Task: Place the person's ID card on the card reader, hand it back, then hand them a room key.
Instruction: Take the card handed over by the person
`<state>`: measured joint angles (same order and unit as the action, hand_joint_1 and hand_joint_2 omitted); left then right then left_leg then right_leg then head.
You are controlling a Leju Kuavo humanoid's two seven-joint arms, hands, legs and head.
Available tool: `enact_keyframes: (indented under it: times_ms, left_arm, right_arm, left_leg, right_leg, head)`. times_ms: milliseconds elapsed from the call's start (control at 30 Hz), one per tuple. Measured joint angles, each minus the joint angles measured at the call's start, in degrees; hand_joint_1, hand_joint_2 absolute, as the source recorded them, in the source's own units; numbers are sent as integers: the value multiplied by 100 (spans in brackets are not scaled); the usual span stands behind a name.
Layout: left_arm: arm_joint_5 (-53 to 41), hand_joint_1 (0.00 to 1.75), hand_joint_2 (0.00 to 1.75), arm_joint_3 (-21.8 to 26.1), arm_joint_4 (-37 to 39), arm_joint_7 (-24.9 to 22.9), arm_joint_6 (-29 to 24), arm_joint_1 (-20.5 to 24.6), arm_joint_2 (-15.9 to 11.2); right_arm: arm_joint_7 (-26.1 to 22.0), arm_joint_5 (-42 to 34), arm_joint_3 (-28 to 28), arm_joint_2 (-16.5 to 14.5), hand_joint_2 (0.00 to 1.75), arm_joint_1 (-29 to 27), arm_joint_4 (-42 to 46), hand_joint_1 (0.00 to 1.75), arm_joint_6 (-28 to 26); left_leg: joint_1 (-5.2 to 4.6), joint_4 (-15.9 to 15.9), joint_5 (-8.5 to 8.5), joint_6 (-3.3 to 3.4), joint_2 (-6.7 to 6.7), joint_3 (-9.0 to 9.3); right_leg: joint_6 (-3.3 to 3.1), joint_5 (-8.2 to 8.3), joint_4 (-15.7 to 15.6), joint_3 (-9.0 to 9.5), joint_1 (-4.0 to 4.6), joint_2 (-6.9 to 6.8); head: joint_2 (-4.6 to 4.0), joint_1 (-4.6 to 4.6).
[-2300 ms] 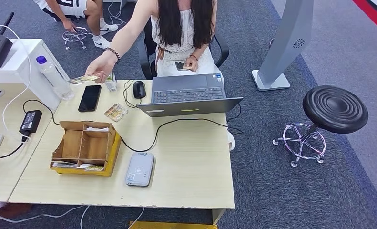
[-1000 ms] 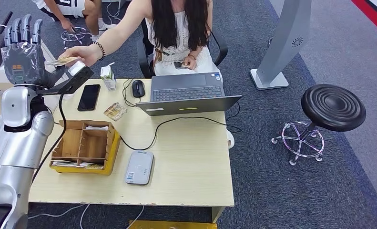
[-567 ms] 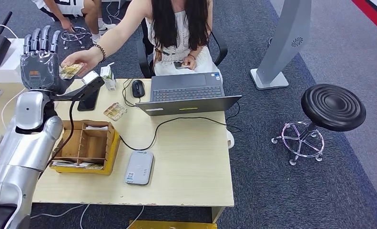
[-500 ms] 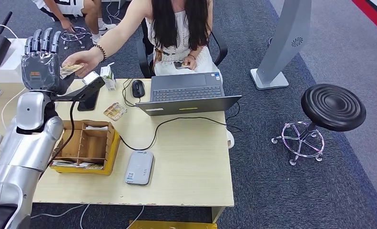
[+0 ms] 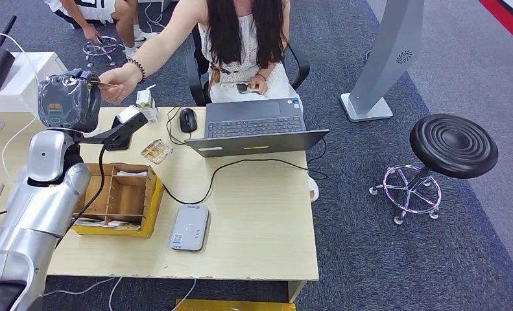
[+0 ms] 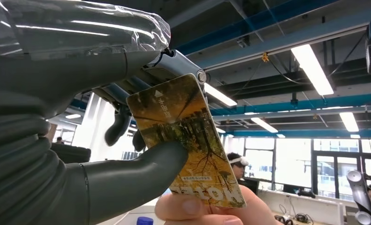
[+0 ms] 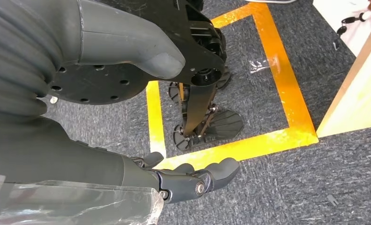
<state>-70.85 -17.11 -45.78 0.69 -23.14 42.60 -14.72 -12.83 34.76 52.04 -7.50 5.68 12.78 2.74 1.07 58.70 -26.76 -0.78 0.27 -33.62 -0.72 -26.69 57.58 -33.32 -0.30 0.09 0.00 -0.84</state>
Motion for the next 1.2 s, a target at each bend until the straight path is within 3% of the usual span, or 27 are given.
enact_keyframes:
  times_ms: [567,700,933,1200]
  left_arm:
    - [214,175,175,-40,3,94,-108,-77,153]
    - [392,175,175,-63,-605,275,-290,-578,205]
    - [434,175,175,-402,-2553,281,-229,-2082,245]
    - [493,175,175,-524,-3268,244,-186,-2458,218]
  right_arm:
    - [8,39,0,1,175,-6,-12,0,-1]
    - [-1,9,2,1,175,-37,-16,0,-34]
    - [-114,-74,50,1,175,-136,-21,0,-77]
    - [-122,-74,58,1,175,-146,-21,0,-75]
  left_leg:
    - [-1,0,-1,1,0,0]
    - [-3,0,-6,6,4,0]
    - [-6,0,-21,21,4,-3]
    - [-5,0,-20,23,3,-3]
  right_leg:
    - [0,0,0,0,-1,0]
    - [3,-3,-1,0,-2,4]
    - [15,-19,-3,0,-5,4]
    - [15,-18,-4,2,-5,0]
  head:
    - [0,0]
    - [0,-1]
    - [0,0]
    - [0,-1]
